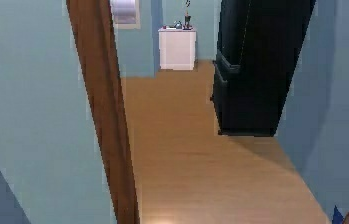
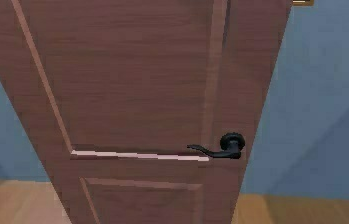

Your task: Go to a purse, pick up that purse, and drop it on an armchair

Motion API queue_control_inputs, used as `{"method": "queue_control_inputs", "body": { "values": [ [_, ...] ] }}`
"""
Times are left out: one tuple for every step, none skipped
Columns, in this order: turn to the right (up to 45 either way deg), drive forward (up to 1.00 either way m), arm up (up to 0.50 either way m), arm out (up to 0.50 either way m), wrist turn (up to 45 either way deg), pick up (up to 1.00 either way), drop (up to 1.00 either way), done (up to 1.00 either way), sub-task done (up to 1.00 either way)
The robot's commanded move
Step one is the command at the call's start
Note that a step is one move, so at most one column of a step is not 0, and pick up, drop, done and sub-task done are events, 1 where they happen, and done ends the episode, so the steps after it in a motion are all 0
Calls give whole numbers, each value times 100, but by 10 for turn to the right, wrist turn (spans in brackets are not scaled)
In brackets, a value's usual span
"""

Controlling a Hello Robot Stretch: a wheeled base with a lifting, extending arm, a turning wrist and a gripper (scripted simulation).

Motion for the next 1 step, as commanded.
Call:
{"method": "queue_control_inputs", "body": {
  "values": [
    [-60,0,0,0,0,0,0,0,0]
  ]
}}
